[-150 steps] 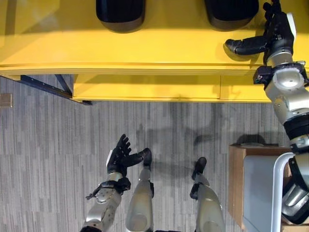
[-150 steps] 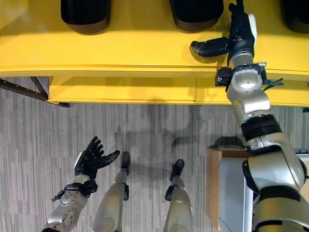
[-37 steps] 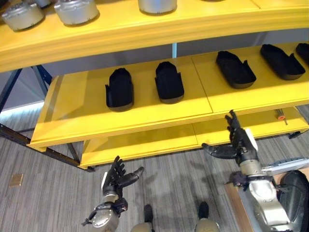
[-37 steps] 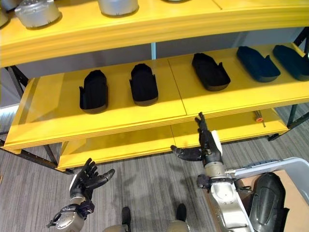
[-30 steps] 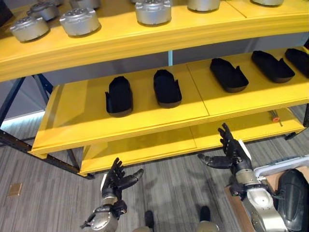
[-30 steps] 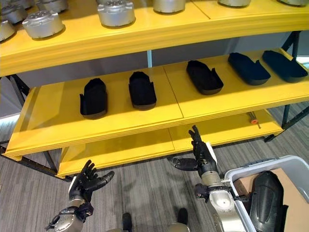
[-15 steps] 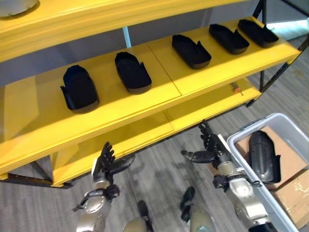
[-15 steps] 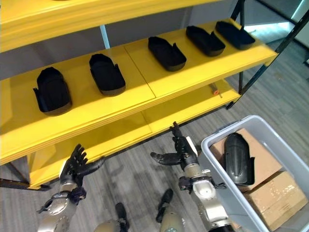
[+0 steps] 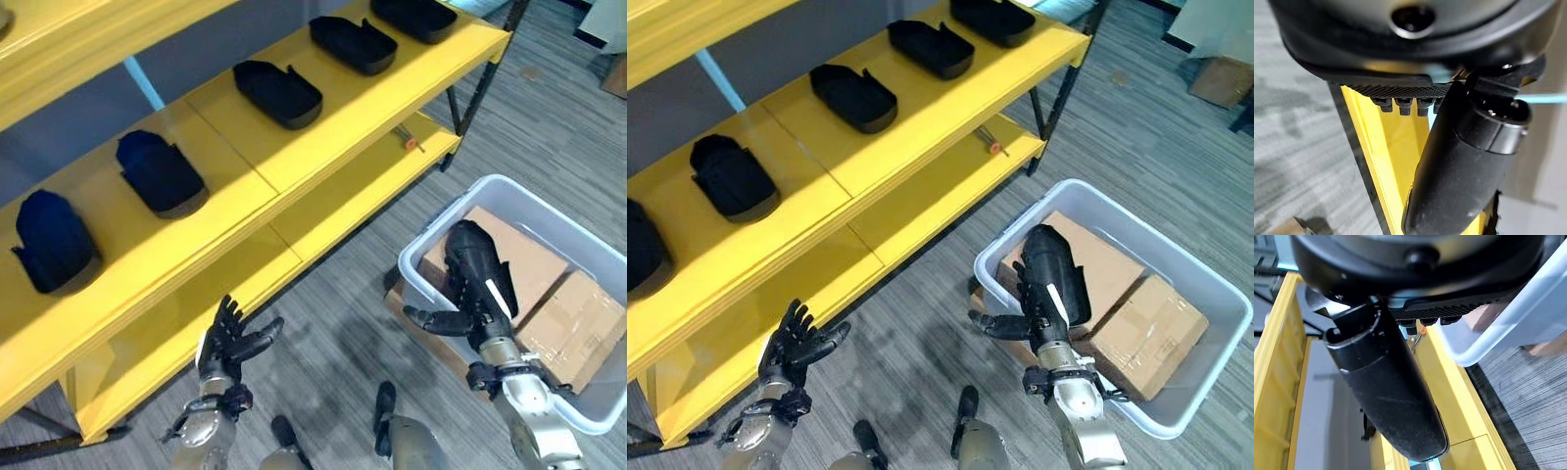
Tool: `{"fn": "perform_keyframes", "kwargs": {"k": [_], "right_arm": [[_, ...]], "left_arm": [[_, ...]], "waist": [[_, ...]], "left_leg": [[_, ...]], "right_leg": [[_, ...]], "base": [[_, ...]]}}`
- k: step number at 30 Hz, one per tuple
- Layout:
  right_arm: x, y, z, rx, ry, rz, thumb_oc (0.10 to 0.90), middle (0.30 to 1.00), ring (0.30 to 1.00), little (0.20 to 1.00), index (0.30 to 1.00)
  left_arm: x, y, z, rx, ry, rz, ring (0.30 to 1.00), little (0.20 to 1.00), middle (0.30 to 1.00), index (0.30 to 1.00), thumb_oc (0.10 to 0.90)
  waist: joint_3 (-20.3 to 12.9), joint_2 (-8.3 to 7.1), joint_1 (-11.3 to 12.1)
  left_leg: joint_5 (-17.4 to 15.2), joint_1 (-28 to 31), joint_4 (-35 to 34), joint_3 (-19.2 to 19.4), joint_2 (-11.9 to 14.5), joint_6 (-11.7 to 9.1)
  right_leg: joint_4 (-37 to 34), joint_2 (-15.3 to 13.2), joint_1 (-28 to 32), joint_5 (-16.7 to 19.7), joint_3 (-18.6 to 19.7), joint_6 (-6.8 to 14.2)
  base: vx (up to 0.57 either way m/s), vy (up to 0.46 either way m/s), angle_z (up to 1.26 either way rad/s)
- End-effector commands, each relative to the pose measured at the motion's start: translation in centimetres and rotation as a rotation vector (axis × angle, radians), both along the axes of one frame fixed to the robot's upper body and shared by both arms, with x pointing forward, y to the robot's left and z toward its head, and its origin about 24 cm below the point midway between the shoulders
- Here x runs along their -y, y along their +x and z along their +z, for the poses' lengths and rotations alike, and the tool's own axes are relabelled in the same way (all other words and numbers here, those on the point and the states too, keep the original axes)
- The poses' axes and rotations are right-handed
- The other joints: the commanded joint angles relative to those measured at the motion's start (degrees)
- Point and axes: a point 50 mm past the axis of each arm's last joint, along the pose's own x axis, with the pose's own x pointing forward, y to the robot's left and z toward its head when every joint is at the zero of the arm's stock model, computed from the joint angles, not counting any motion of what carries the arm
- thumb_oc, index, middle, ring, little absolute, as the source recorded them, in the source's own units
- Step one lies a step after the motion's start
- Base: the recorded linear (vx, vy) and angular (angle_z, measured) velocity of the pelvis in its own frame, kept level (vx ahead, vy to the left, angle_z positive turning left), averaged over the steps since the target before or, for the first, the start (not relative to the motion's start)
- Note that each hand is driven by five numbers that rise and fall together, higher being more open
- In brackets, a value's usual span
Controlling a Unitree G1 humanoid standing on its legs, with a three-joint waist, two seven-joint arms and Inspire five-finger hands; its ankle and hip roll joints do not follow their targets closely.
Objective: Move parts from the plastic box to the shelf.
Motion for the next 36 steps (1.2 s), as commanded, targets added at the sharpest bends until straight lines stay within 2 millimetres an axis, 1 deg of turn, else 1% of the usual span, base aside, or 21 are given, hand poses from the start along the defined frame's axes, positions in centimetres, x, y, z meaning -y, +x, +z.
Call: {"fn": "perform_keyframes", "kwargs": {"k": [1, 3, 4, 5, 6, 7, 8, 9, 10, 11, 12, 13, 14, 15, 16, 18, 19, 25, 31, 34, 36], "right_arm": [[-1.1, 0.6, 5.5, 0.318, 0.084, 0.024, 0.900, 1.000, 1.000, 1.000, 1.000], [-0.7, 0.4, 5.6, 0.326, 0.068, 0.006, 0.900, 1.000, 1.000, 1.000, 1.000], [-0.6, 0.4, 5.7, 0.331, 0.062, 0.000, 0.900, 1.000, 1.000, 1.000, 1.000], [-0.5, 0.5, 5.9, 0.339, 0.060, -0.005, 0.900, 1.000, 1.000, 1.000, 1.000], [-0.5, 0.5, 5.9, 0.339, 0.060, -0.005, 0.900, 1.000, 1.000, 1.000, 1.000], [-0.4, 0.7, 6.1, 0.346, 0.051, -0.006, 0.900, 1.000, 1.000, 1.000, 1.000], [-0.3, 0.9, 6.5, 0.362, 0.042, -0.005, 0.900, 1.000, 1.000, 1.000, 1.000], [-0.3, 0.9, 6.5, 0.363, 0.042, -0.005, 0.900, 1.000, 1.000, 1.000, 1.000], [-0.1, 0.9, 6.6, 0.365, 0.046, -0.010, 0.900, 1.000, 1.000, 1.000, 1.000], [0.1, 0.8, 6.6, 0.366, 0.041, -0.021, 0.900, 1.000, 1.000, 1.000, 1.000], [0.3, 1.1, 6.8, 0.383, 0.018, -0.036, 0.900, 1.000, 1.000, 1.000, 1.000], [0.1, 1.4, 7.0, 0.394, 0.011, -0.030, 0.900, 1.000, 1.000, 1.000, 1.000], [-0.2, 1.8, 7.3, 0.404, 0.017, -0.019, 0.900, 1.000, 1.000, 1.000, 1.000], [-0.6, 2.0, 7.3, 0.405, 0.022, 0.003, 0.900, 1.000, 1.000, 1.000, 1.000], [-1.0, 2.2, 7.6, 0.413, 0.026, 0.024, 0.900, 1.000, 1.000, 1.000, 1.000], [-1.2, 2.3, 7.8, 0.419, 0.035, 0.036, 0.900, 1.000, 1.000, 1.000, 1.000], [-1.5, 2.5, 7.9, 0.419, 0.040, 0.053, 0.900, 1.000, 1.000, 1.000, 1.000], [-2.4, 2.9, 8.3, 0.428, 0.061, 0.084, 0.900, 1.000, 1.000, 1.000, 1.000], [-1.7, 2.7, 10.0, 0.503, -0.030, 0.044, 0.900, 1.000, 1.000, 1.000, 1.000], [-0.7, 2.6, 11.8, 0.580, -0.124, 0.003, 0.900, 1.000, 1.000, 1.000, 1.000], [0.0, 2.4, 13.4, 0.644, -0.236, -0.018, 0.900, 1.000, 1.000, 1.000, 1.000]], "left_arm": [[-0.9, 1.4, 3.8, 0.198, 0.071, -0.020, 1.000, 1.000, 1.000, 1.000, 0.900], [-0.9, 1.8, 4.2, 0.213, 0.093, -0.019, 1.000, 1.000, 1.000, 1.000, 0.900], [-0.9, 2.0, 4.4, 0.225, 0.090, -0.008, 1.000, 1.000, 1.000, 1.000, 0.900], [-0.9, 2.3, 4.6, 0.240, 0.079, -0.001, 1.000, 1.000, 1.000, 1.000, 0.900], [-0.9, 2.3, 4.6, 0.240, 0.079, -0.001, 1.000, 1.000, 1.000, 1.000, 0.900], [-0.9, 2.4, 4.9, 0.254, 0.063, 0.012, 1.000, 1.000, 1.000, 1.000, 0.900], [-0.8, 2.3, 5.1, 0.264, 0.061, 0.010, 1.000, 1.000, 1.000, 1.000, 0.900], [-0.8, 2.3, 5.1, 0.264, 0.061, 0.011, 1.000, 1.000, 1.000, 1.000, 0.900], [-0.9, 1.9, 4.8, 0.249, 0.066, 0.009, 1.000, 1.000, 1.000, 1.000, 0.900], [-0.9, 1.7, 4.6, 0.235, 0.068, 0.008, 1.000, 1.000, 1.000, 1.000, 0.900], [-0.9, 1.6, 4.4, 0.231, 0.075, 0.009, 1.000, 1.000, 1.000, 1.000, 0.900], [-0.8, 1.7, 4.4, 0.231, 0.068, 0.008, 1.000, 1.000, 1.000, 1.000, 0.900], [-0.6, 1.8, 4.4, 0.238, 0.057, 0.004, 1.000, 1.000, 1.000, 1.000, 0.900], [-0.4, 1.9, 4.3, 0.235, 0.049, -0.002, 1.000, 1.000, 1.000, 1.000, 0.900], [0.0, 2.1, 4.6, 0.252, 0.043, -0.023, 1.000, 1.000, 1.000, 1.000, 0.900], [0.1, 2.3, 4.9, 0.263, 0.049, -0.034, 1.000, 1.000, 1.000, 1.000, 0.900], [0.1, 2.7, 5.4, 0.281, 0.068, -0.052, 1.000, 1.000, 1.000, 1.000, 0.900], [-0.2, 3.1, 5.5, 0.273, 0.083, -0.053, 1.000, 1.000, 1.000, 1.000, 0.900], [-0.4, 3.1, 5.7, 0.275, 0.103, -0.057, 1.000, 1.000, 1.000, 1.000, 0.900], [-0.4, 3.2, 6.0, 0.289, 0.108, -0.060, 1.000, 1.000, 1.000, 1.000, 0.900], [-0.4, 3.3, 6.2, 0.298, 0.114, -0.068, 1.000, 1.000, 1.000, 1.000, 0.900]], "waist": [[-2.80, -2.47, -0.74], [-2.21, -2.47, -1.27], [-1.57, -2.71, -1.17], [-0.57, -3.00, -0.86], [-0.60, -2.96, -0.93], [0.35, -3.92, 0.03], [1.53, -5.60, 1.82], [1.29, -5.67, 1.69], [1.56, -6.37, 2.22], [1.69, -6.62, 2.37], [2.53, -5.88, 4.10], [2.75, -5.57, 4.67], [2.71, -5.43, 4.83], [2.44, -5.34, 4.84], [1.79, -5.17, 4.36], [1.88, -5.39, 4.51], [1.82, -5.92, 3.93], [1.57, -6.81, 2.82], [1.53, -6.79, 1.53], [1.88, -6.87, 0.90], [2.20, -7.05, 0.49]], "left_leg": [[1.25, 1.77, 0.04, -3.20, 2.52, -6.21], [0.52, 0.10, 5.14, -5.68, 2.72, -6.08], [-0.24, -1.66, 9.78, -8.03, 2.29, -5.72], [-1.01, -4.79, 15.10, -12.21, 0.99, -4.89], [-1.08, -4.93, 15.24, -12.31, 1.03, -4.90], [-1.29, -8.52, 17.69, -17.09, -2.89, -2.62], [-4.54, -14.40, 17.91, -22.91, -9.11, -0.49], [-4.35, -14.72, 17.84, -22.98, -9.25, -0.42], [-3.55, -16.52, 15.92, -23.79, -8.89, -0.38], [-1.40, -18.50, 14.06, -24.12, -7.81, -0.97], [2.34, -19.83, 8.48, -30.31, -9.73, -2.02], [3.33, -19.07, 6.13, -33.19, -10.21, -2.65], [2.11, -17.34, 5.88, -34.47, -10.56, -2.77], [0.15, -15.31, 5.30, -33.62, -10.47, -2.32], [-0.09, -12.98, 3.95, -31.05, -10.20, -2.18], [-0.68, -11.77, 3.58, -29.71, -10.25, -1.69], [-1.62, -10.35, 3.22, -26.50, -10.40, -0.89], [-2.88, -10.09, 2.17, -20.39, -10.65, 0.32], [-3.52, -9.71, 1.51, -18.35, -10.82, 0.62], [-3.42, -9.78, 1.07, -17.65, -10.57, 0.48], [-3.40, -9.85, 0.95, -17.36, -10.34, 0.39]], "right_leg": [[-8.67, -1.62, 5.60, 1.71, 0.14, 5.44], [-8.81, -0.33, 5.82, 0.68, 1.43, 4.01], [-8.78, 0.13, 6.06, -0.07, 2.04, 3.24], [-8.72, 0.49, 6.28, -0.69, 2.63, 2.57], [-8.72, 0.51, 6.25, -0.70, 2.56, 2.56], [-8.61, 0.08, 5.74, -0.36, 3.27, 1.75], [-8.53, -0.26, 6.28, -0.36, 5.32, 1.72], [-8.53, -0.38, 5.99, -0.29, 5.23, 1.76], [-8.70, -0.21, 6.43, -0.32, 6.34, 1.99], [-8.62, -0.25, 6.69, -0.37, 6.93, 2.11], [-8.12, 0.27, 7.30, -0.57, 9.46, 2.69], [-7.72, 0.75, 7.46, -0.94, 11.21, 2.85], [-7.11, 1.16, 7.68, -1.63, 13.42, 2.75], [-6.63, 1.47, 7.84, -2.02, 15.25, 2.98], [-6.93, 1.45, 7.77, -1.35, 16.42, 3.25], [-6.84, 1.15, 7.81, -1.22, 17.49, 3.48], [-6.85, 0.42, 7.42, -0.71, 19.13, 4.18], [-8.42, -1.32, 4.39, 1.36, 21.73, 5.93], [-9.14, -1.91, 2.80, 2.31, 22.88, 6.58], [-8.91, -1.73, 1.65, 2.40, 23.13, 6.57], [-8.49, -1.47, 0.92, 2.27, 23.17, 6.56]], "base": [[0.04, -0.215, -0.15], [0.04, -0.239, -0.05], [0.02, -0.219, -0.05], [0.00, -0.115, -0.02], [-0.06, -0.084, -0.11], [-0.02, -0.077, -0.29], [-0.03, -0.073, -0.34], [0.06, -0.060, -0.54], [0.09, 0.004, -0.76], [0.21, 0.147, -0.74], [0.22, 0.211, -0.47], [0.21, 0.252, -0.23], [0.15, 0.172, -0.76], [0.21, 0.295, -1.44], [0.21, 0.307, -2.15], [0.13, 0.235, -2.03], [0.07, 0.214, -1.26], [0.04, 0.155, -0.61], [0.05, 0.051, -0.12], [0.04, -0.003, -0.12], [0.03, -0.029, -0.09]]}}
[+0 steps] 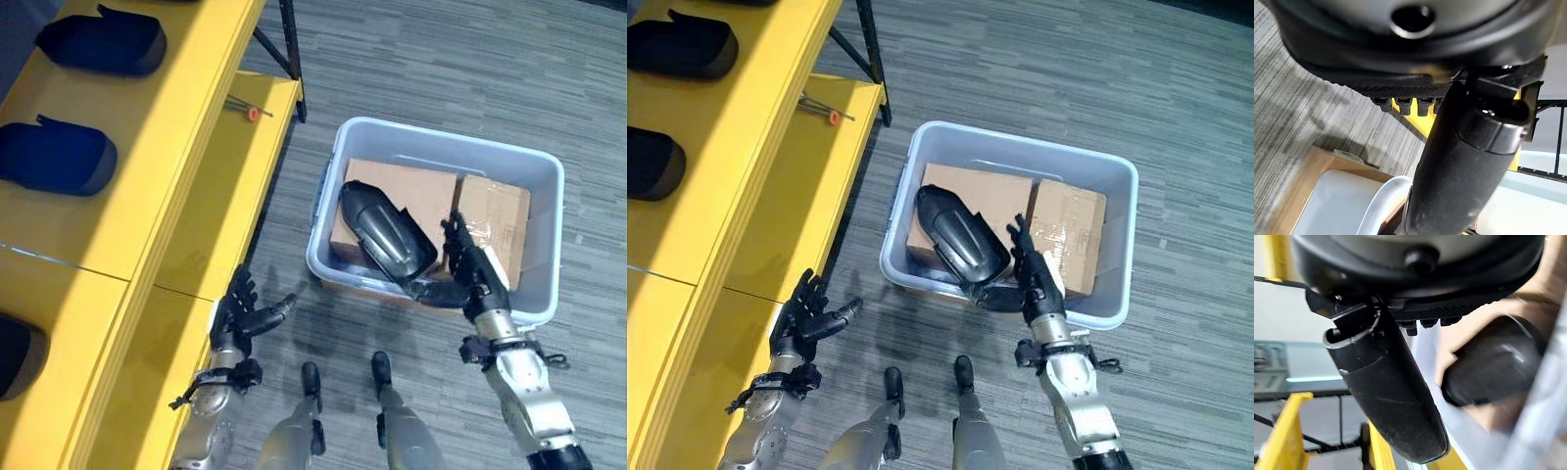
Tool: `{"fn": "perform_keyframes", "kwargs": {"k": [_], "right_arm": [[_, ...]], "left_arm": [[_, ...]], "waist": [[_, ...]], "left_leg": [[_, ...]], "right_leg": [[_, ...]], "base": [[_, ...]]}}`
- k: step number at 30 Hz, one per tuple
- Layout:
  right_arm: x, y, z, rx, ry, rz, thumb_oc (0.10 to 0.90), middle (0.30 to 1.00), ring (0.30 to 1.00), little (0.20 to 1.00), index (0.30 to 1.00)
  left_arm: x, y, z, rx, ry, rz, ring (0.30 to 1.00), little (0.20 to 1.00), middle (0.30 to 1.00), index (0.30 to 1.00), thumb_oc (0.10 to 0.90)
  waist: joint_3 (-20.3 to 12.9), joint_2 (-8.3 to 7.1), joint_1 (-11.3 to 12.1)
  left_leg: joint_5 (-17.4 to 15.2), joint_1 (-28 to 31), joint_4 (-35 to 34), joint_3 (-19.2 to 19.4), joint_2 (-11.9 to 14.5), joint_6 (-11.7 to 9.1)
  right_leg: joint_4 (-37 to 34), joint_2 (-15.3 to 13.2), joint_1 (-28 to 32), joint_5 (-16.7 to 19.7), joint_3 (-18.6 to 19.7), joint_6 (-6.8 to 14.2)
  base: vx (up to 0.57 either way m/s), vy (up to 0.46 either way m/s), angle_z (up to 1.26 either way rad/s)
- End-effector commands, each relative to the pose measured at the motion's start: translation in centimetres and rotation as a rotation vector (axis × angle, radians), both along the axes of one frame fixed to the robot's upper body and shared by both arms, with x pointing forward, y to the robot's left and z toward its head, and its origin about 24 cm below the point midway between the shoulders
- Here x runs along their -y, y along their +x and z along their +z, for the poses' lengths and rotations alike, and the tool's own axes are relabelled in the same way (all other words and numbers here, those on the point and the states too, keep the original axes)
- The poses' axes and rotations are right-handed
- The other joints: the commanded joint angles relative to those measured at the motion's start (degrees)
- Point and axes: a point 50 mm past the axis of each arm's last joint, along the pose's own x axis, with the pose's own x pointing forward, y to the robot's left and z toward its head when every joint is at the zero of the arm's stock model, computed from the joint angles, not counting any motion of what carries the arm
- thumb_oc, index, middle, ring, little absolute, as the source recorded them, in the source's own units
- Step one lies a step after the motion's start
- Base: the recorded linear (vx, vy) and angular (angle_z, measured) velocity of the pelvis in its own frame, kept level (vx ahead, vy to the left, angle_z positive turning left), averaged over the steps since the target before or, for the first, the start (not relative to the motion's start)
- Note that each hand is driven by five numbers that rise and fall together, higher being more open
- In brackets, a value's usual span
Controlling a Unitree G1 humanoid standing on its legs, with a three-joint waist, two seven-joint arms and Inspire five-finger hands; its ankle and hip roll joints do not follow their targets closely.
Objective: Move parts from the plastic box to the shelf.
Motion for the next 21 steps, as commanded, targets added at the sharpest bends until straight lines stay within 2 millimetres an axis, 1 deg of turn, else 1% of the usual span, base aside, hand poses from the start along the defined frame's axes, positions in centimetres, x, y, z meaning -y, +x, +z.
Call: {"fn": "perform_keyframes", "kwargs": {"k": [1, 3, 4, 5, 6, 7, 9, 11, 12, 13, 14, 15, 16, 17, 18, 19, 20, 21], "right_arm": [[0.7, -0.8, 8.1, 0.407, -0.204, -0.041, 0.900, 1.000, 1.000, 1.000, 1.000], [1.0, -0.7, 9.0, 0.443, -0.225, -0.054, 0.900, 1.000, 1.000, 1.000, 1.000], [1.0, -0.7, 9.0, 0.443, -0.225, -0.054, 0.900, 1.000, 1.000, 1.000, 1.000], [0.7, -0.4, 9.2, 0.446, -0.224, -0.032, 0.900, 1.000, 1.000, 1.000, 1.000], [0.6, -0.4, 9.2, 0.446, -0.224, -0.032, 0.900, 1.000, 1.000, 1.000, 1.000], [-0.4, -0.2, 9.1, 0.446, -0.195, 0.018, 0.900, 1.000, 1.000, 1.000, 1.000], [-0.7, -0.2, 9.0, 0.443, -0.188, 0.033, 0.900, 1.000, 1.000, 1.000, 1.000], [-1.5, 0.1, 9.1, 0.444, -0.208, 0.068, 0.900, 1.000, 1.000, 1.000, 1.000], [-1.9, 0.3, 9.4, 0.455, -0.224, 0.084, 0.900, 1.000, 1.000, 1.000, 1.000], [-1.9, 0.3, 9.4, 0.456, -0.224, 0.084, 0.900, 1.000, 1.000, 1.000, 1.000], [-2.6, 0.9, 10.3, 0.488, -0.300, 0.096, 0.900, 1.000, 1.000, 1.000, 1.000], [-2.8, 1.1, 10.8, 0.507, -0.338, 0.097, 0.900, 1.000, 1.000, 1.000, 1.000], [-1.9, 1.2, 12.2, 0.543, -0.454, 0.053, 0.900, 1.000, 1.000, 1.000, 1.000], [-1.9, 1.2, 12.3, 0.544, -0.455, 0.053, 0.900, 1.000, 1.000, 1.000, 1.000], [-1.9, 1.3, 13.0, 0.568, -0.469, 0.051, 0.900, 1.000, 1.000, 1.000, 1.000], [-2.6, 2.1, 14.5, 0.609, -0.486, 0.075, 0.900, 1.000, 1.000, 1.000, 1.000], [-3.0, 2.5, 15.1, 0.617, -0.513, 0.083, 0.900, 1.000, 1.000, 1.000, 1.000], [-2.9, 2.5, 15.5, 0.616, -0.543, 0.089, 0.900, 1.000, 1.000, 1.000, 1.000]], "left_arm": [[-1.7, 0.5, 4.2, 0.211, 0.066, 0.008, 1.000, 1.000, 1.000, 1.000, 0.900], [-1.6, 0.6, 4.5, 0.225, 0.068, -0.007, 1.000, 1.000, 1.000, 1.000, 0.900], [-1.6, 0.6, 4.5, 0.225, 0.068, -0.007, 1.000, 1.000, 1.000, 1.000, 0.900], [-1.4, 0.8, 4.4, 0.221, 0.073, -0.026, 1.000, 1.000, 1.000, 1.000, 0.900], [-1.4, 0.8, 4.4, 0.222, 0.073, -0.026, 1.000, 1.000, 1.000, 1.000, 0.900], [-1.2, 0.9, 4.3, 0.217, 0.072, -0.036, 1.000, 1.000, 1.000, 1.000, 0.900], [-1.2, 0.9, 4.4, 0.218, 0.076, -0.035, 1.000, 1.000, 1.000, 1.000, 0.900], [-1.3, 1.0, 4.6, 0.221, 0.095, -0.041, 1.000, 1.000, 1.000, 1.000, 0.900], [-1.3, 1.2, 4.7, 0.223, 0.104, -0.042, 1.000, 1.000, 1.000, 1.000, 0.900], [-1.4, 1.2, 4.7, 0.225, 0.104, -0.041, 1.000, 1.000, 1.000, 1.000, 0.900], [-1.6, 1.5, 5.2, 0.242, 0.131, -0.049, 1.000, 1.000, 1.000, 1.000, 0.900], [-1.7, 1.6, 5.5, 0.256, 0.138, -0.057, 1.000, 1.000, 1.000, 1.000, 0.900], [-2.0, 2.1, 6.5, 0.295, 0.161, -0.071, 1.000, 1.000, 1.000, 1.000, 0.900], [-2.0, 2.2, 6.5, 0.296, 0.160, -0.071, 1.000, 1.000, 1.000, 1.000, 0.900], [-2.4, 2.2, 6.8, 0.307, 0.164, -0.054, 1.000, 1.000, 1.000, 1.000, 0.900], [-3.4, 2.0, 7.2, 0.315, 0.184, -0.021, 1.000, 1.000, 1.000, 1.000, 0.900], [-4.0, 1.8, 7.1, 0.304, 0.193, 0.002, 1.000, 1.000, 1.000, 1.000, 0.900], [-4.3, 1.9, 7.1, 0.303, 0.196, 0.014, 1.000, 1.000, 1.000, 1.000, 0.900]], "waist": [[-3.04, -2.45, -1.18], [-2.63, -2.82, -1.27], [-2.64, -2.82, -1.25], [-2.25, -3.30, -1.28], [-2.22, -3.32, -1.25], [-1.04, -4.22, -0.94], [-0.54, -4.53, -0.76], [0.81, -5.03, -0.26], [1.58, -5.22, -0.05], [1.48, -5.27, 0.01], [3.07, -5.70, 0.19], [3.50, -5.47, 0.27], [4.10, -4.83, 0.21], [4.14, -4.68, -0.13], [4.10, -4.84, 0.66], [4.35, -5.97, 2.85], [4.67, -6.93, 3.88], [5.32, -7.93, 4.75]], "left_leg": [[-1.20, -0.71, 2.97, 0.79, 4.53, -3.07], [-1.17, -0.81, 2.92, 1.24, 4.74, -3.03], [-1.18, -0.82, 2.92, 1.26, 4.74, -3.03], [-1.38, -0.89, 3.22, 1.42, 4.88, -2.91], [-1.42, -0.91, 3.27, 1.47, 4.88, -2.91], [-2.98, -1.21, 4.94, 1.18, 4.53, -2.22], [-3.55, -1.41, 5.66, 1.06, 4.37, -1.98], [-4.81, -1.66, 6.59, 0.89, 3.93, -1.29], [-5.55, -1.58, 6.97, 0.93, 3.73, -0.93], [-5.36, -1.80, 6.94, 1.04, 3.74, -0.95], [-6.54, -1.72, 7.75, 1.76, 3.29, -0.09], [-6.56, -2.44, 8.76, 2.00, 3.43, 0.05], [-6.79, -4.30, 11.04, -0.48, 3.53, -0.21], [-6.94, -4.55, 11.38, -0.84, 3.53, -0.20], [-7.12, -5.14, 11.95, -0.49, 4.21, -0.78], [-7.74, -5.95, 12.40, 0.92, 6.98, -2.35], [-8.11, -5.66, 12.79, 1.21, 8.25, -3.06], [-8.25, -6.30, 14.88, 0.51, 8.65, -3.98]], "right_leg": [[2.14, -1.35, 1.21, -3.35, 0.97, 2.29], [2.73, -0.95, 0.31, -3.26, 1.33, 2.32], [2.75, -0.94, 0.28, -3.26, 1.35, 2.32], [3.60, -0.75, -0.23, -3.44, 1.43, 2.30], [3.73, -0.74, -0.31, -3.51, 1.49, 2.30], [5.85, -0.50, -1.25, -4.03, 1.86, 2.53], [6.75, -0.44, -1.70, -4.17, 2.02, 2.61], [10.26, -0.34, -3.61, -4.43, 1.77, 3.33], [13.10, -0.27, -5.08, -4.21, 1.52, 4.31], [13.10, -0.23, -5.37, -4.03, 1.65, 4.29], [19.19, -0.91, -9.01, 0.29, 1.67, 7.65], [21.28, -1.34, -10.45, 1.85, 2.48, 8.37], [20.15, -2.71, -10.45, 0.34, 5.51, 5.94], [19.96, -2.80, -10.26, 0.34, 5.14, 5.92], [16.80, -5.85, -9.02, 0.30, 2.51, 4.69], [8.55, -11.42, -10.23, 4.56, -3.64, 4.01], [6.60, -12.26, -10.68, 5.96, -6.04, 4.28], [5.90, -11.78, -8.42, 4.89, -6.63, 4.91]], "base": [[0.01, -0.026, -0.14], [0.00, -0.010, -0.14], [0.01, -0.004, -0.15], [0.01, -0.003, -0.19], [-0.01, 0.014, -0.26], [-0.02, 0.017, -0.24], [-0.03, 0.043, -0.19], [-0.07, 0.065, -0.16], [-0.06, 0.036, -0.13], [-0.11, 0.066, -0.11], [-0.12, 0.045, -0.18], [-0.09, -0.018, -0.21], [-0.02, -0.064, -0.08], [0.02, -0.094, 0.34], [0.00, -0.219, 0.63], [0.03, -0.376, 0.34], [0.07, -0.557, -0.33], [0.08, -0.365, -0.83]]}}
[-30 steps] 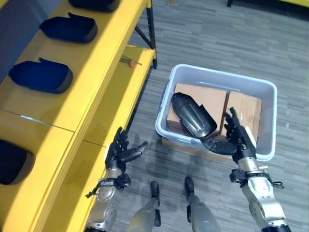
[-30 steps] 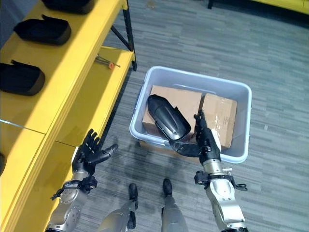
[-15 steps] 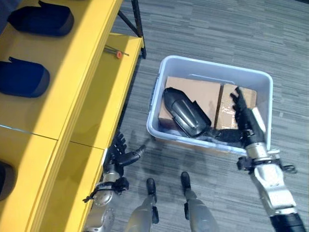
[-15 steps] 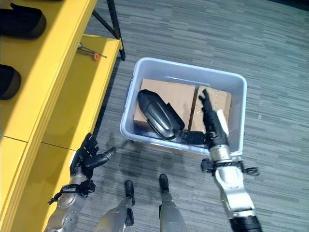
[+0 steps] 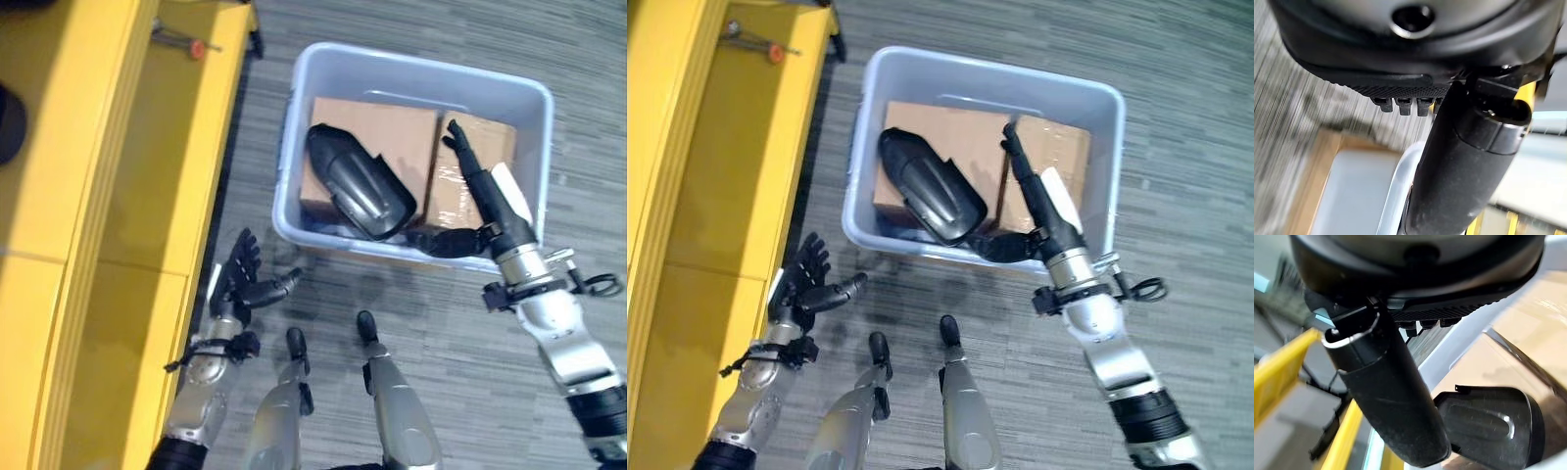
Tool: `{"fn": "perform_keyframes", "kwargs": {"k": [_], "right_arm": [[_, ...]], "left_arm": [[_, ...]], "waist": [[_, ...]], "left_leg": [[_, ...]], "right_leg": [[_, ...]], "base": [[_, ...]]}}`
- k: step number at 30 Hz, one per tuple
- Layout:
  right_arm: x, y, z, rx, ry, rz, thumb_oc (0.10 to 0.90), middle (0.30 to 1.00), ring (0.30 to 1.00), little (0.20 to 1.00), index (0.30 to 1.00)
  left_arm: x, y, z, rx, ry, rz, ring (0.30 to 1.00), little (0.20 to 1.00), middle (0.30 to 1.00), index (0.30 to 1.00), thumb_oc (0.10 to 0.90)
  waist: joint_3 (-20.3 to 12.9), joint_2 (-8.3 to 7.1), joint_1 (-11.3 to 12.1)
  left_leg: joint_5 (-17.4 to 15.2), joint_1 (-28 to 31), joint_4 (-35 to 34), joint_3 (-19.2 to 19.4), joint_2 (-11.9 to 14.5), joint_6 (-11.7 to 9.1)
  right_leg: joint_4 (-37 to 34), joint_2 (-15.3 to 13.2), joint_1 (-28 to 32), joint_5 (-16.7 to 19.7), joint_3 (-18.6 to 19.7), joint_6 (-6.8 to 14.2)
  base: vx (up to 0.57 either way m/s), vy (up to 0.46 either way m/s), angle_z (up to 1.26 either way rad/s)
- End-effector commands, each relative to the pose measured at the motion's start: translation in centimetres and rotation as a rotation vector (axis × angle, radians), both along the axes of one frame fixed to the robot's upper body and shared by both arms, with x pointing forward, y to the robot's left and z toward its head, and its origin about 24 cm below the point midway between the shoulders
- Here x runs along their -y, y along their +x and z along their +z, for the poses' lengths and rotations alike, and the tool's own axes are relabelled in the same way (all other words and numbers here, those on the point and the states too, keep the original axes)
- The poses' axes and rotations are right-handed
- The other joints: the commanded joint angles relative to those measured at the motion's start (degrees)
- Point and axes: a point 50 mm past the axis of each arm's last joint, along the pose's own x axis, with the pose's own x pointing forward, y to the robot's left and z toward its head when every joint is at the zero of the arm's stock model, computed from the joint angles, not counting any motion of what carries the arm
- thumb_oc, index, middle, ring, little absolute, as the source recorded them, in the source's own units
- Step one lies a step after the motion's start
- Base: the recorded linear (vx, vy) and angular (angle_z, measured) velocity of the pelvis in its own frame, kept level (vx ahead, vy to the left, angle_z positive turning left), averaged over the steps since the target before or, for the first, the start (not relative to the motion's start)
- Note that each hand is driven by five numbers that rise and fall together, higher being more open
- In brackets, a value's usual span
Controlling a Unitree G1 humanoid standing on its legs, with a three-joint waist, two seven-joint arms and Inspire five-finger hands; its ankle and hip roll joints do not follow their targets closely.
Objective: Move parts from the plastic box to the shelf.
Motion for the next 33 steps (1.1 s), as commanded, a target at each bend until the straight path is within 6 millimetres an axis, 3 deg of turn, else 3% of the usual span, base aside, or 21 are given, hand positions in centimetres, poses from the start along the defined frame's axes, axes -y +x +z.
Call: {"fn": "perform_keyframes", "kwargs": {"k": [1, 2, 5, 7, 10, 16, 19, 25, 27, 33], "right_arm": [[-1.7, -0.9, 5.4, 0.265, 0.035, 0.099, 0.900, 1.000, 1.000, 1.000, 1.000], [-1.5, -0.9, 6.7, 0.299, -0.040, 0.081, 0.900, 1.000, 1.000, 1.000, 1.000], [-1.5, -1.0, 8.2, 0.344, -0.150, 0.060, 0.900, 1.000, 1.000, 1.000, 1.000], [-1.9, -1.4, 10.8, 0.436, -0.287, 0.035, 0.900, 1.000, 1.000, 1.000, 1.000], [-2.1, -1.8, 12.1, 0.505, -0.370, 0.009, 0.900, 1.000, 1.000, 1.000, 1.000], [-3.2, -3.0, 15.6, 0.682, -0.701, -0.085, 0.900, 1.000, 1.000, 1.000, 1.000], [-3.4, -3.1, 16.8, 0.741, -0.892, -0.159, 0.900, 1.000, 1.000, 1.000, 1.000], [-2.4, -1.3, 18.5, 0.783, -1.229, -0.349, 0.900, 1.000, 1.000, 1.000, 1.000], [-2.1, -0.9, 18.5, 0.787, -1.341, -0.389, 0.900, 1.000, 1.000, 1.000, 1.000], [-2.0, 0.5, 18.6, 0.787, -1.618, -0.444, 0.900, 1.000, 1.000, 1.000, 1.000]], "left_arm": [[-1.6, -1.4, 2.1, 0.117, 0.062, 0.024, 1.000, 1.000, 1.000, 1.000, 0.900], [-1.6, -1.5, 1.9, 0.110, 0.058, 0.031, 1.000, 1.000, 1.000, 1.000, 0.900], [-1.7, -2.2, 1.5, 0.092, 0.045, 0.042, 1.000, 1.000, 1.000, 1.000, 0.900], [-1.8, -2.4, 1.5, 0.086, 0.037, 0.039, 1.000, 1.000, 1.000, 1.000, 0.900], [-1.5, -2.6, 1.6, 0.093, 0.029, 0.029, 1.000, 1.000, 1.000, 1.000, 0.900], [-1.3, -2.6, 1.8, 0.104, 0.019, 0.034, 1.000, 1.000, 1.000, 1.000, 0.900], [-1.4, -2.8, 1.9, 0.106, 0.032, 0.038, 1.000, 1.000, 1.000, 1.000, 0.900], [-1.4, -2.9, 2.0, 0.118, 0.041, 0.042, 1.000, 1.000, 1.000, 1.000, 0.900], [-1.4, -2.9, 2.1, 0.118, 0.056, 0.035, 1.000, 1.000, 1.000, 1.000, 0.900], [-0.5, -2.7, 2.1, 0.128, 0.040, 0.010, 1.000, 1.000, 1.000, 1.000, 0.900]], "waist": [[-3.64, -4.86, 1.06], [-3.48, -4.71, 1.70], [-2.87, -4.42, 2.28], [-2.80, -4.24, 2.84], [-2.88, -4.05, 2.96], [-2.07, -2.64, 3.25], [-1.45, -2.29, 4.09], [-0.74, -1.24, 5.05], [-0.74, -1.49, 5.52], [-0.73, -0.39, 5.76]], "left_leg": [[-7.62, 1.54, 8.29, -3.15, 3.90, -2.97], [-6.18, 1.18, 7.36, -4.60, 5.02, -4.17], [-3.33, 2.01, 4.58, -4.91, 7.43, -5.68], [-0.21, 2.70, -0.18, -4.72, 9.87, -6.94], [1.82, 3.01, -2.99, -4.51, 10.89, -7.45], [4.80, 2.97, -6.69, -4.55, 12.72, -8.71], [5.61, 2.17, -6.99, -5.09, 13.43, -9.16], [6.86, 0.04, -7.12, -6.53, 14.02, -9.97], [7.17, -0.52, -7.12, -6.97, 14.24, -10.10], [8.46, -2.94, -7.12, -8.13, 14.37, -10.67]], "right_leg": [[-8.20, -4.09, 6.10, 11.68, 0.69, 4.07], [-6.92, -2.91, 5.43, 10.27, -2.03, 3.76], [-4.63, -1.61, 4.77, 9.02, -4.74, 3.44], [-3.72, -0.15, 3.77, 7.58, -6.72, 3.10], [-3.09, 0.64, 3.00, 6.87, -7.19, 2.83], [2.54, 1.36, -0.81, 3.64, -8.72, 2.21], [5.92, 1.25, -3.00, 1.99, -9.52, 1.73], [11.13, 0.59, -6.72, -0.80, -10.70, 1.13], [12.35, 0.47, -7.74, -1.33, -10.92, 0.97], [15.90, -0.29, -11.31, -3.28, -11.56, 0.26]], "base": [[0.07, -0.450, -0.34], [0.03, -0.299, 0.39], [0.04, -0.331, 0.32], [0.04, -0.288, -0.05], [0.03, -0.170, -0.03], [0.00, -0.126, 0.06], [-0.01, -0.116, 0.31], [0.01, -0.094, 0.33], [0.03, -0.056, 0.08], [0.03, -0.038, 0.03]]}}
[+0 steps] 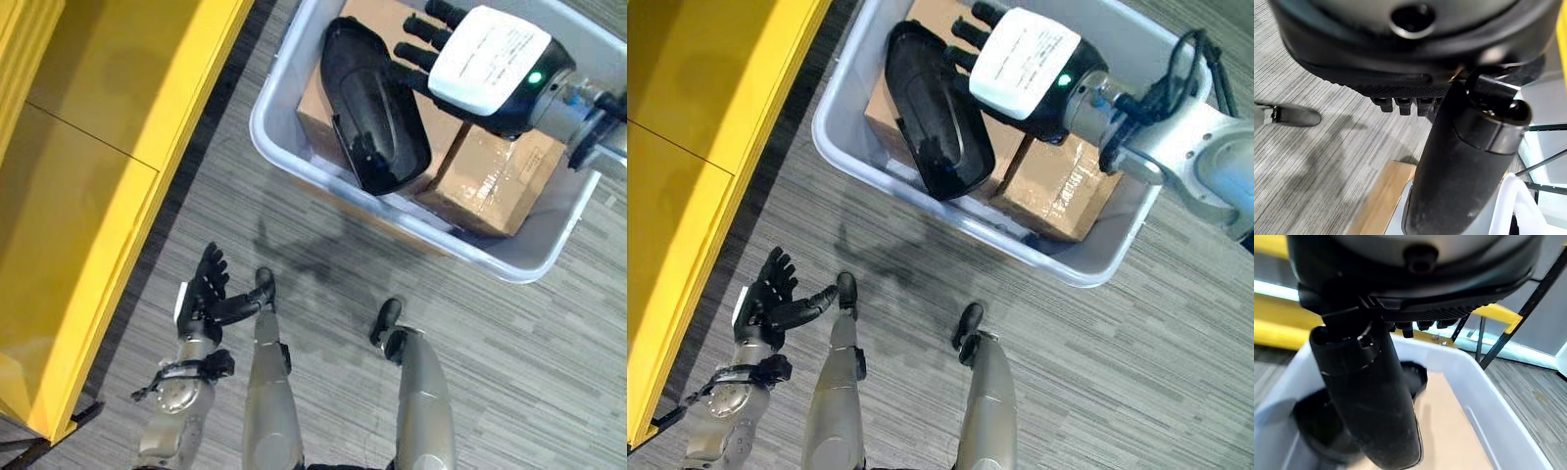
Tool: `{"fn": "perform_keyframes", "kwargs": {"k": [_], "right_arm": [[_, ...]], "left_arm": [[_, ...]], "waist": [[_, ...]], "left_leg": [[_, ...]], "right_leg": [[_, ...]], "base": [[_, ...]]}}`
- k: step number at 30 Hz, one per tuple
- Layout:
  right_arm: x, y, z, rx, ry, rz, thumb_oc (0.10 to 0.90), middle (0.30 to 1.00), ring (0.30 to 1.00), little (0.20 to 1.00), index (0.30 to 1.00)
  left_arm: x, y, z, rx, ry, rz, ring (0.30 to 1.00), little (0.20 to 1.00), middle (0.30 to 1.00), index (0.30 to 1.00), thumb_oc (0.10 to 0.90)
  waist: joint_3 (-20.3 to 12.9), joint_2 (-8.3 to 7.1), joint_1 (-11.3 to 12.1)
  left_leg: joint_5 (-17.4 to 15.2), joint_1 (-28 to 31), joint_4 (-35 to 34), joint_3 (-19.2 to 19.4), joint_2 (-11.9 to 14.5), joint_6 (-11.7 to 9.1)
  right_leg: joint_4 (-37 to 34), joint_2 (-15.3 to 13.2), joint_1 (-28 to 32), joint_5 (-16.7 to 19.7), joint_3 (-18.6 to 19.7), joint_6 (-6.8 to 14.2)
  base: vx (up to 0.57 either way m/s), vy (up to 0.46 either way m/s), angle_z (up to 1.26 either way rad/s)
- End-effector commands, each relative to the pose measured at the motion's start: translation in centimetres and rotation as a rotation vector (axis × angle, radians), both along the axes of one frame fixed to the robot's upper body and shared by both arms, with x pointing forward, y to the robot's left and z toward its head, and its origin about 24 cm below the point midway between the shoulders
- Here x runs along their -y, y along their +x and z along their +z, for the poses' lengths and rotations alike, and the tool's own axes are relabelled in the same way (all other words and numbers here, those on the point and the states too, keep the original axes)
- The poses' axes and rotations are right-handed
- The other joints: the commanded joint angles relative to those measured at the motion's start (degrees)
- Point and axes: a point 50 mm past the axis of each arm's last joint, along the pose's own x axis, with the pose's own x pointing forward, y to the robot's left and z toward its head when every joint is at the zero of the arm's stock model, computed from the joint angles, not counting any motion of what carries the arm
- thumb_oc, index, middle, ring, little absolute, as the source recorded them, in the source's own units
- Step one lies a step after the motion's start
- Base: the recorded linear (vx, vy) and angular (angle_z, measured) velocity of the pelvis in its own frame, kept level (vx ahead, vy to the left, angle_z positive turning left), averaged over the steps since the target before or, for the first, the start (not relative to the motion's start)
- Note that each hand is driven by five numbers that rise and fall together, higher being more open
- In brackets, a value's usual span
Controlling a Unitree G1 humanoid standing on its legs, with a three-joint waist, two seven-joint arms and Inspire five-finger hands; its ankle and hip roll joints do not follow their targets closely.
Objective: Move parts from the plastic box to the shelf.
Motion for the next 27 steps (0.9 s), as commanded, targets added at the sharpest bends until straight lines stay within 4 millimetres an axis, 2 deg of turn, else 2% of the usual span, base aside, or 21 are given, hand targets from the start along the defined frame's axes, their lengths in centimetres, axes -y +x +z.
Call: {"fn": "perform_keyframes", "kwargs": {"k": [1, 3, 7, 10, 12, 14, 15, 17, 18, 27], "right_arm": [[-0.2, -2.0, 5.6, 0.252, -0.033, 0.036, 0.900, 1.000, 1.000, 1.000, 1.000], [0.3, -1.5, 5.3, 0.259, -0.057, 0.006, 0.900, 1.000, 1.000, 1.000, 1.000], [1.0, -1.1, 5.1, 0.271, -0.096, -0.036, 0.900, 1.000, 1.000, 1.000, 1.000], [2.2, -0.5, 5.1, 0.281, -0.113, -0.100, 0.900, 1.000, 1.000, 1.000, 1.000], [2.6, -0.2, 5.1, 0.285, -0.121, -0.121, 0.900, 1.000, 1.000, 1.000, 1.000], [2.7, -0.1, 5.1, 0.290, -0.130, -0.128, 0.900, 1.000, 1.000, 1.000, 1.000], [2.7, -0.1, 5.0, 0.288, -0.130, -0.127, 0.900, 1.000, 1.000, 1.000, 1.000], [2.8, 0.1, 5.0, 0.292, -0.141, -0.138, 0.900, 1.000, 1.000, 1.000, 1.000], [2.8, 0.2, 4.8, 0.289, -0.149, -0.140, 0.900, 1.000, 1.000, 1.000, 1.000], [2.8, 0.4, 4.8, 0.307, -0.159, -0.137, 0.900, 1.000, 1.000, 1.000, 1.000]], "left_arm": [[0.0, 0.3, 4.0, 0.213, 0.034, -0.033, 1.000, 1.000, 1.000, 1.000, 0.900], [-0.1, 0.3, 4.1, 0.214, 0.043, -0.035, 1.000, 1.000, 1.000, 1.000, 0.900], [-0.6, 0.3, 4.4, 0.219, 0.073, -0.032, 1.000, 1.000, 1.000, 1.000, 0.900], [-1.1, 0.4, 4.7, 0.219, 0.107, -0.035, 1.000, 1.000, 1.000, 1.000, 0.900], [-1.3, 0.3, 4.8, 0.219, 0.118, -0.034, 1.000, 1.000, 1.000, 1.000, 0.900], [-1.4, 0.3, 4.9, 0.221, 0.124, -0.037, 1.000, 1.000, 1.000, 1.000, 0.900], [-1.4, 0.3, 4.9, 0.219, 0.124, -0.036, 1.000, 1.000, 1.000, 1.000, 0.900], [-1.5, 0.3, 5.0, 0.223, 0.131, -0.035, 1.000, 1.000, 1.000, 1.000, 0.900], [-1.6, 0.2, 5.0, 0.221, 0.132, -0.032, 1.000, 1.000, 1.000, 1.000, 0.900], [-1.6, 0.2, 5.1, 0.228, 0.126, -0.026, 1.000, 1.000, 1.000, 1.000, 0.900]], "waist": [[-0.88, -0.33, -0.28], [-0.88, -0.74, 0.13], [-0.88, -2.35, 0.99], [-0.88, -3.96, 1.59], [-0.88, -4.42, 1.84], [-0.88, -4.80, 2.03], [-0.88, -4.78, 1.89], [-0.88, -5.14, 2.29], [-0.88, -5.32, 2.32], [-0.88, -5.37, 2.69]], "left_leg": [[-4.33, 10.43, -1.78, -0.92, 4.76, -8.32], [-4.03, 9.79, -1.78, -1.28, 4.72, -8.38], [-3.70, 8.81, -1.78, -1.60, 4.74, -8.54], [-3.18, 7.80, -1.78, -1.81, 4.72, -8.71], [-3.11, 7.41, -1.78, -1.90, 4.75, -8.83], [-2.98, 6.98, -1.78, -2.01, 4.69, -8.88], [-3.92, 7.81, -1.78, -2.31, 4.63, -9.19], [-2.80, 6.47, -1.78, -2.14, 4.71, -8.97], [-3.77, 6.97, -1.78, -2.55, 4.57, -9.34], [-3.38, 4.39, -1.78, -3.15, 4.25, -9.66]], "right_leg": [[-15.06, 0.15, 7.47, 9.21, -3.22, 4.64], [-13.98, 0.04, 6.50, 8.79, -3.34, 4.39], [-11.81, -0.21, 4.43, 8.00, -3.51, 4.00], [-10.24, -0.50, 2.38, 7.40, -3.54, 3.60], [-9.81, -0.61, 1.59, 7.30, -3.53, 3.54], [-9.14, -0.72, 0.82, 7.00, -3.46, 3.44], [-8.78, -0.69, 1.48, 5.81, -2.83, 4.18], [-8.76, -0.77, 0.08, 6.77, -3.40, 3.33], [-7.79, -0.79, 0.17, 5.22, -2.72, 4.01], [-5.48, -1.43, -3.47, 4.52, -2.93, 3.60]], "base": [[0.03, -0.038, 0.02], [0.02, -0.026, 0.08], [0.02, -0.015, 0.09], [0.02, -0.014, 0.08], [0.01, -0.006, -0.04], [0.05, -0.003, -0.03], [0.09, 0.000, 0.03], [0.03, -0.006, 0.03], [0.00, 0.000, 0.00], [0.03, -0.002, 0.04]]}}
